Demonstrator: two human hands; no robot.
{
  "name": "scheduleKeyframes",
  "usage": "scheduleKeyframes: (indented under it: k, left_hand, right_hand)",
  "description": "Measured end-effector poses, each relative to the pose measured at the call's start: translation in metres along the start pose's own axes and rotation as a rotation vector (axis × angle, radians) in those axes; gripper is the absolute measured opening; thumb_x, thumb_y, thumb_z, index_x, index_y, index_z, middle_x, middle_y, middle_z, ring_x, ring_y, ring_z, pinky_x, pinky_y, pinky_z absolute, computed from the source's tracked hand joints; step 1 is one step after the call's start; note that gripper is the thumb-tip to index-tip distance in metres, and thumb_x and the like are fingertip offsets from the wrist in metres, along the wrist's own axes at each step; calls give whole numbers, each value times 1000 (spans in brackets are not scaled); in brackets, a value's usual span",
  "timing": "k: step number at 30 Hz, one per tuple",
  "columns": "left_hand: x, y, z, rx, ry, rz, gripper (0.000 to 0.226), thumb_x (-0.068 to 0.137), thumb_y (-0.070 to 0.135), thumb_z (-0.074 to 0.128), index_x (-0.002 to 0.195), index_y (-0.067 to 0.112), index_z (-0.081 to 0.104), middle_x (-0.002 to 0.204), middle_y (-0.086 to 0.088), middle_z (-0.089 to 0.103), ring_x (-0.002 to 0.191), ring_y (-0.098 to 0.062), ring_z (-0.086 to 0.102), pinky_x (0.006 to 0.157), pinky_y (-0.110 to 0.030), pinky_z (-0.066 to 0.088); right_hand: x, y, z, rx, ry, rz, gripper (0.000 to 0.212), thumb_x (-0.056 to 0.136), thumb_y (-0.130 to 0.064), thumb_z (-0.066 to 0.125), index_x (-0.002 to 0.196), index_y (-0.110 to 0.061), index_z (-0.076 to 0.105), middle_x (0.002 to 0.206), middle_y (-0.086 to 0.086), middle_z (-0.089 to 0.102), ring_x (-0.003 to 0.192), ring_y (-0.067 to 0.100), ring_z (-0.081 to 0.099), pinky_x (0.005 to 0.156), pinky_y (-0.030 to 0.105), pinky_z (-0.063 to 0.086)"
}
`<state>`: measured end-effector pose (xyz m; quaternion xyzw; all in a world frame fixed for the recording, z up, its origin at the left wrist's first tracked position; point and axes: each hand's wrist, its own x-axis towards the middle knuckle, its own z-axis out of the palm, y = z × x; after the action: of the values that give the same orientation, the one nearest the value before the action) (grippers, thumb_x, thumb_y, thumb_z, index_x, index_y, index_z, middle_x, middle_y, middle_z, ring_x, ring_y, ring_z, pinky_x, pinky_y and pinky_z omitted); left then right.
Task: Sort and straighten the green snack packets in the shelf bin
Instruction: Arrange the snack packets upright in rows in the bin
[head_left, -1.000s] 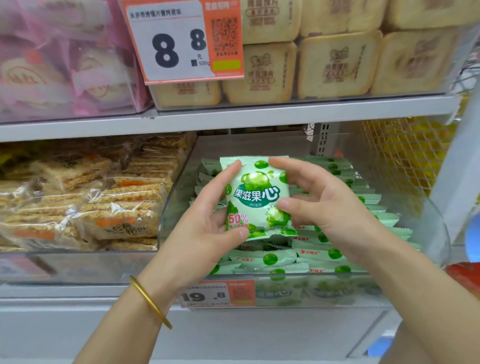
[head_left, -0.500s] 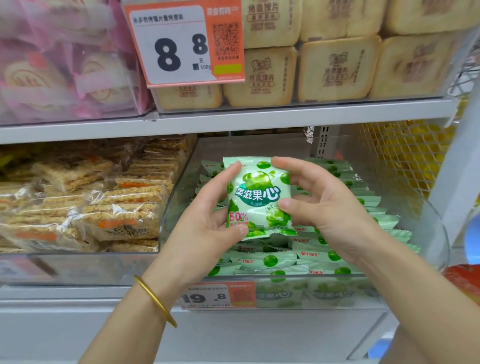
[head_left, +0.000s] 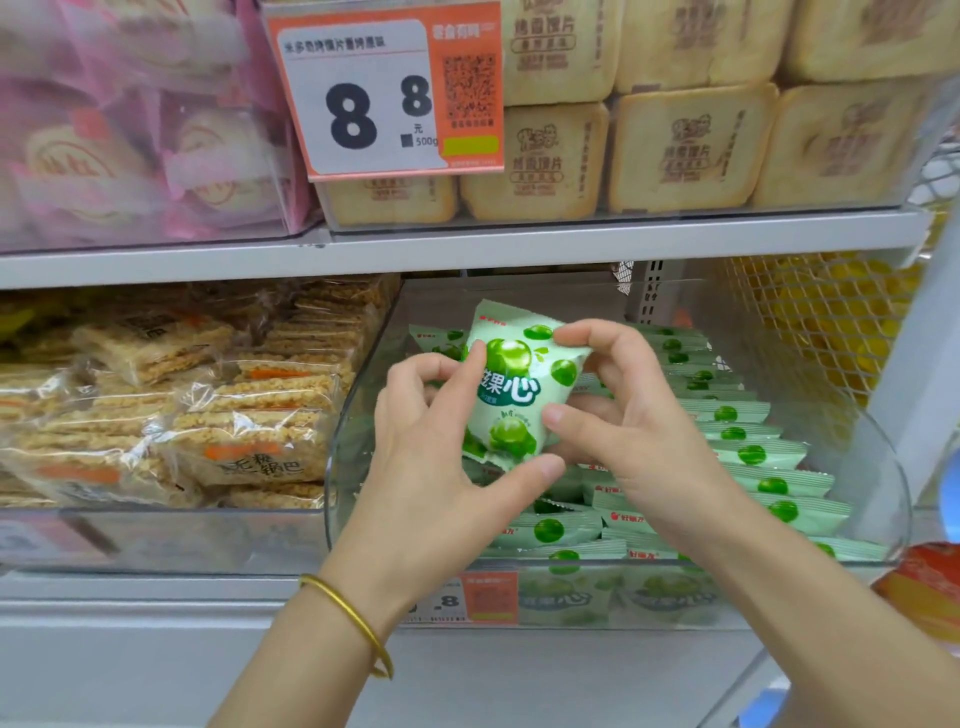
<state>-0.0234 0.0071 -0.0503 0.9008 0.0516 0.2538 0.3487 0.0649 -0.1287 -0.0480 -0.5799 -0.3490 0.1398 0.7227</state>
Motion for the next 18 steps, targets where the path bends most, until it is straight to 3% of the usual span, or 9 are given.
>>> scheduleKeyframes:
  k: [2,4,7,10,12,15,18]
  left_hand:
    - [0,-1,2,79,7,30,103,55,74,50,147,35,22,109,25,19,113,13,20,90,5,19]
    - [0,-2,3,111,29,43,101,61,67,62,147,33,23,108,25,18,110,8,22,90,7,16]
    - [-1,-2,3,30,65,48,79,78,34,69,145,37,28,111,18,29,113,7,31,95,-2,28]
    - [0,3,-1,-109,73,70,66,87,11,59,141,40,34,118,27,44,115,13,40,93,-2,31]
    - [1,3,-3,-271,53,57,63,91,8,56,140,42,34,128,24,51,122,7,45,102,-17,38]
    - [0,4,-7,-488,7,-6,67,92,14,56,131,60,26,123,12,62,116,-9,57,100,-40,46]
    - [-1,2,-8,-562,-45,12,66,87,14,51,131,59,28,115,5,67,103,-19,65,93,-46,49]
  right_hand:
    - [0,-1,1,7,-38,-15,43,90,8,52,118,-25,47,112,1,56,81,20,68,65,31,57]
    - [0,-1,-1,8,-69,-28,52,87,1,52,126,-33,46,117,2,56,88,21,68,67,31,57]
    - [0,-2,-4,59,-63,-16,64,91,3,53,134,-40,35,115,5,62,96,25,68,70,33,57]
    - [1,-4,-4,-15,59,-18,48,92,2,49,128,-30,47,113,10,62,91,19,68,69,31,58]
    - [2,-3,-8,-173,140,-45,37,90,-2,56,113,-31,61,117,4,61,90,10,64,73,26,56]
    - [3,-5,-12,-151,143,-14,32,87,-7,61,106,-32,66,112,-7,67,96,8,65,81,19,53]
    - [3,-7,-12,-11,69,30,35,84,-5,61,111,-26,65,112,-6,67,89,15,69,79,30,57]
